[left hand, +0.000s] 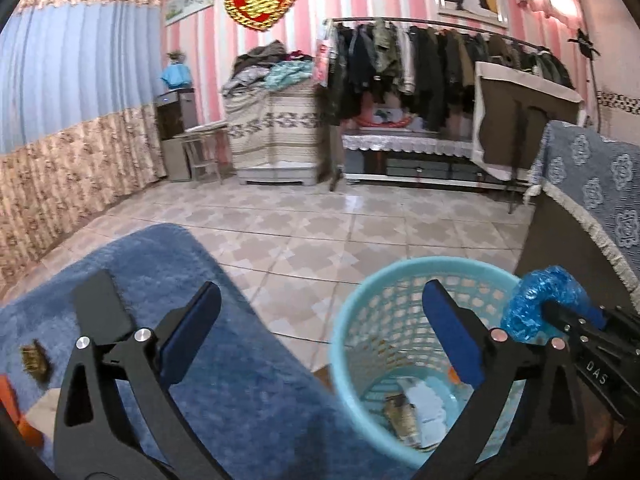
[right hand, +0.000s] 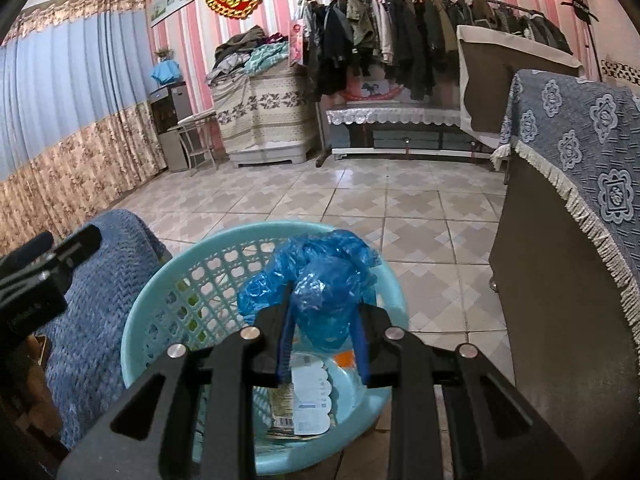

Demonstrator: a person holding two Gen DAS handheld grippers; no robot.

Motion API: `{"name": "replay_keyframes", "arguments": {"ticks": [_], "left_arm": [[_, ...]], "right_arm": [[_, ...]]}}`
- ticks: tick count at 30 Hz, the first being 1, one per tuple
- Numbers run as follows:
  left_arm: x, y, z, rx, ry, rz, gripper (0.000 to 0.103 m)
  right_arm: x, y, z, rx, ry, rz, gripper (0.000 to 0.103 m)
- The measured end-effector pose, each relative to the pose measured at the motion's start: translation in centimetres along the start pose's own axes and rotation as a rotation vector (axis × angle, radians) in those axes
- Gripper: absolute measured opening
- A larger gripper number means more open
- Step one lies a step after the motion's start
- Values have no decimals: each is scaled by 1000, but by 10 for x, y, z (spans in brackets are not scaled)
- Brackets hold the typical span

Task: Collect trash
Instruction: 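Open both tools to drop the orange lid and blue bag into the basket, then move both tools back over the rug toward the remaining items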

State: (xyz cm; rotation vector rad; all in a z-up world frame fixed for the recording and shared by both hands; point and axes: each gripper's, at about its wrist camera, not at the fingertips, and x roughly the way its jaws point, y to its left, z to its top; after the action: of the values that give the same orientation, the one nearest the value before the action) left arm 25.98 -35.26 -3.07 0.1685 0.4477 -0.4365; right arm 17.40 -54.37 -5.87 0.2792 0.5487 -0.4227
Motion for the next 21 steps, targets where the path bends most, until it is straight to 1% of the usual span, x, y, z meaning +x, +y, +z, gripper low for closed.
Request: {"name": "replay_keyframes", "arguments": {"ticks": [4, 7, 8, 10, 11, 12, 14, 18, 21], "left_arm": [[-7, 20, -3, -43, 13, 33, 98], [-14, 30, -8, -59, 14, 48, 98], [-16, 32, -9, -63, 13, 55, 97], [-19, 37, -10, -72, 15, 65, 97], [-20, 39, -11, -77, 17, 68, 98], [-22, 40, -11, -82, 19, 71, 98], [-27, 44, -12, -96, 18, 78, 98], [-35, 52, -14, -104, 12, 93, 97], [-44, 57, -16, -94, 4, 118, 98]], "right_arm": [[12, 13, -5, -20, 23, 12, 26], [16, 20, -7, -35, 22, 10, 27], [16, 23, -7, -38, 16, 6, 30], [15, 26, -7, -41, 4, 10, 48], [13, 27, -7, -41, -4, 3, 63], [11, 27, -7, -39, -13, 1, 68], [11, 24, -7, -24, -18, 3, 72], [10, 21, -8, -6, -25, -9, 88], [8, 21, -7, -7, -32, -15, 94]]}}
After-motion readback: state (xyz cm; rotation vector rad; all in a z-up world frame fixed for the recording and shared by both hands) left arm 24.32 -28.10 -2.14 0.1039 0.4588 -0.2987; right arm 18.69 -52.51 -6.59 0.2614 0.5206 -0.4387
